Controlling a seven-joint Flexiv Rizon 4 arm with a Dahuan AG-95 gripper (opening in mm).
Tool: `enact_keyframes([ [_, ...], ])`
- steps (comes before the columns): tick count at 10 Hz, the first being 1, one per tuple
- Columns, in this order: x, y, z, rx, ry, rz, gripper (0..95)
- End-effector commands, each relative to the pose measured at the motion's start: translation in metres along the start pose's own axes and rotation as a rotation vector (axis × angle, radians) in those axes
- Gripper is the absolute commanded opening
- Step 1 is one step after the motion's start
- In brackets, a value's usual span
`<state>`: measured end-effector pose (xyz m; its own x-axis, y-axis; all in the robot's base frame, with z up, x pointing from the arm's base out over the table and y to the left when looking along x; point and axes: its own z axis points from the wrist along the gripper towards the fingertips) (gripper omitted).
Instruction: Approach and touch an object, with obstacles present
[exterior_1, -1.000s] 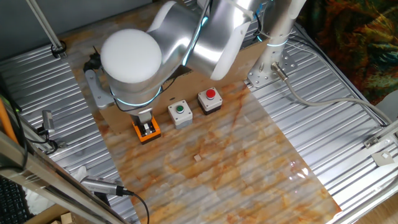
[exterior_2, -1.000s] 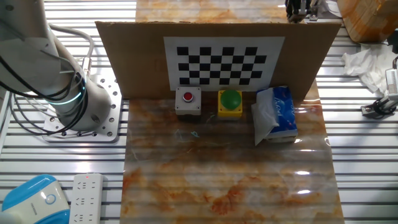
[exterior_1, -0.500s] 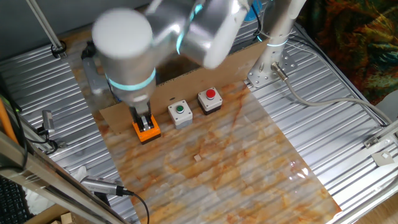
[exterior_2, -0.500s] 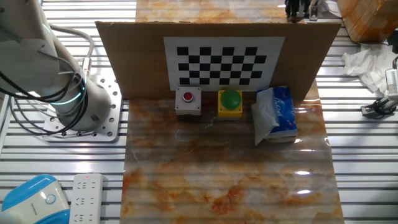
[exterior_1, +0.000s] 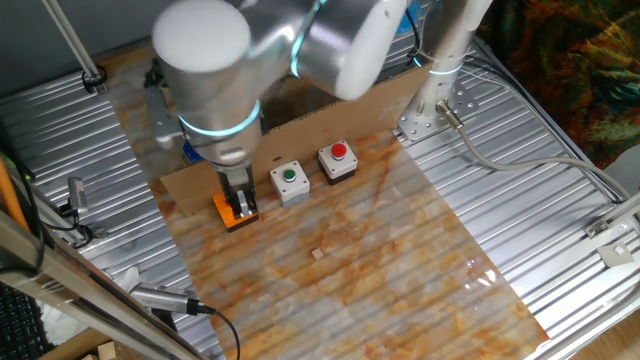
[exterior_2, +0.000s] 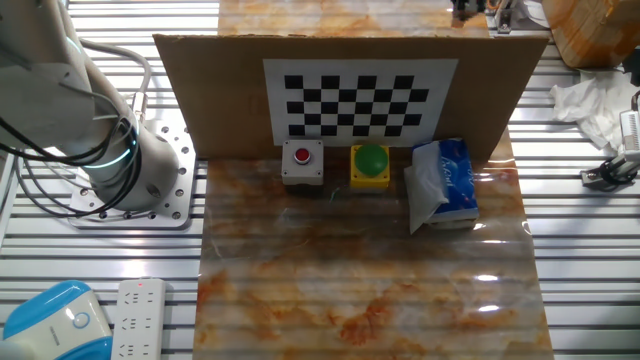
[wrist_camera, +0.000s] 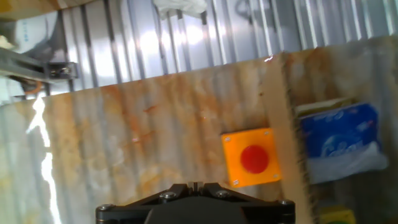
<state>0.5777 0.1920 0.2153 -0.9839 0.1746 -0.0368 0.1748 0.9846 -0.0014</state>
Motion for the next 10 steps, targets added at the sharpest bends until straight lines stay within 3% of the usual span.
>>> enact_keyframes([
  [1, 0.007, 0.006, 0.000, -0.004, -0.005, 0.011, 0.0],
  [10, 0.043, -0.002, 0.009, -0.021, -0.029, 0.020, 0.0],
])
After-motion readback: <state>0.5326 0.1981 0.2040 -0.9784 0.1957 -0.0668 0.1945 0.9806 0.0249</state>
